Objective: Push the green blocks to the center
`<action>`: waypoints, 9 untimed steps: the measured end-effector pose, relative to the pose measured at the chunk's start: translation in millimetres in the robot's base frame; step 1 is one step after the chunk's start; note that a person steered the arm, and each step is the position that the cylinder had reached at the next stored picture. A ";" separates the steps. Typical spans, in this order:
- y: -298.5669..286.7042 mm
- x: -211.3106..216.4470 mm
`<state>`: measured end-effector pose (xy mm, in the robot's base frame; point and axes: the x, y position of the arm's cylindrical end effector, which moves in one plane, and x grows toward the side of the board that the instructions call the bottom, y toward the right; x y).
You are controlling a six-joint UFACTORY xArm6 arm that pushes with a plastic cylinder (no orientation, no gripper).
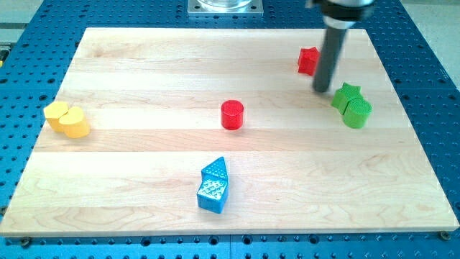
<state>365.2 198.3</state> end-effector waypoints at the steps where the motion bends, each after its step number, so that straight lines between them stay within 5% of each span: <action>1: 50.8 6.6; 3: 17.1 44.3; 4: -63.0 44.3; 5: -74.5 43.2; 7: 56.7 54.9; 8: 16.1 104.7; 9: -44.7 109.4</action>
<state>474.6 153.6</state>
